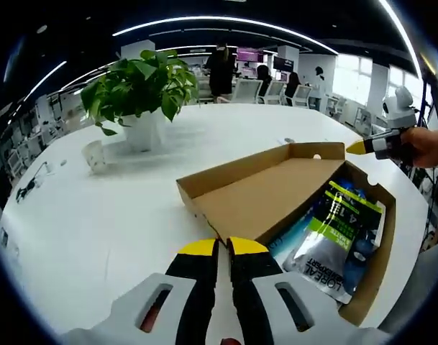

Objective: Operate the shoe box by opening the lid, removing the specified soft item, and placing it in the target area until the item is outside and the box remains undamaged.

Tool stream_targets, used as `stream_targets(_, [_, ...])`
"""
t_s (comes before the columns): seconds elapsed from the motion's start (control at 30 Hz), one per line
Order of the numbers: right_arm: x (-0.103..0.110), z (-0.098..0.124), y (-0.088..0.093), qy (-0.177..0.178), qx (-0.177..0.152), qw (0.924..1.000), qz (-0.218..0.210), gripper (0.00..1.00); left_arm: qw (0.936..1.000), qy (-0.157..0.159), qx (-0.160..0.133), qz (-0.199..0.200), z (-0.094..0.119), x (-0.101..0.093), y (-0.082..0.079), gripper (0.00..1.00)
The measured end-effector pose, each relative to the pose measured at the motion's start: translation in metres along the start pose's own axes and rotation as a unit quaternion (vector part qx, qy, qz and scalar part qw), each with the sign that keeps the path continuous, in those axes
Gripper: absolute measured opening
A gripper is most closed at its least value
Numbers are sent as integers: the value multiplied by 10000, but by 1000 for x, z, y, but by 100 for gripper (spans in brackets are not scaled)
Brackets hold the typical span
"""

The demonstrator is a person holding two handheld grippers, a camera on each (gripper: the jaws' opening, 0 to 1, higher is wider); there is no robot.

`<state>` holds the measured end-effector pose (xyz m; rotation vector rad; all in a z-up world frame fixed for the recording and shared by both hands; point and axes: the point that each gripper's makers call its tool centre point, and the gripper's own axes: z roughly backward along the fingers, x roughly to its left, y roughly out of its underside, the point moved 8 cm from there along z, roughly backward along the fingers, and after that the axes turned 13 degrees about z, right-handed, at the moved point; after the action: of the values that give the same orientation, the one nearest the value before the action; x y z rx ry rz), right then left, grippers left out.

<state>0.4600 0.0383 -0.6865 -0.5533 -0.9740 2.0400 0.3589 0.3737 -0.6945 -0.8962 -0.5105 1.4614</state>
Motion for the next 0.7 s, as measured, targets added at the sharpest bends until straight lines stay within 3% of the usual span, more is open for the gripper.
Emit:
stream_targets(0.27, [6,18,15,40,-33,9999,-141,0,10000,43,-8,77,8,-2,6,0])
stream_targets(0.33, [10,27,23,38,-42,9998,-173,0,9999,-72,49,125,13,-1,11,0])
stream_targets(0.7, [35,54,55,-129,-260,9989,-370,0,9968,-114,-126,787,43,-11,33,0])
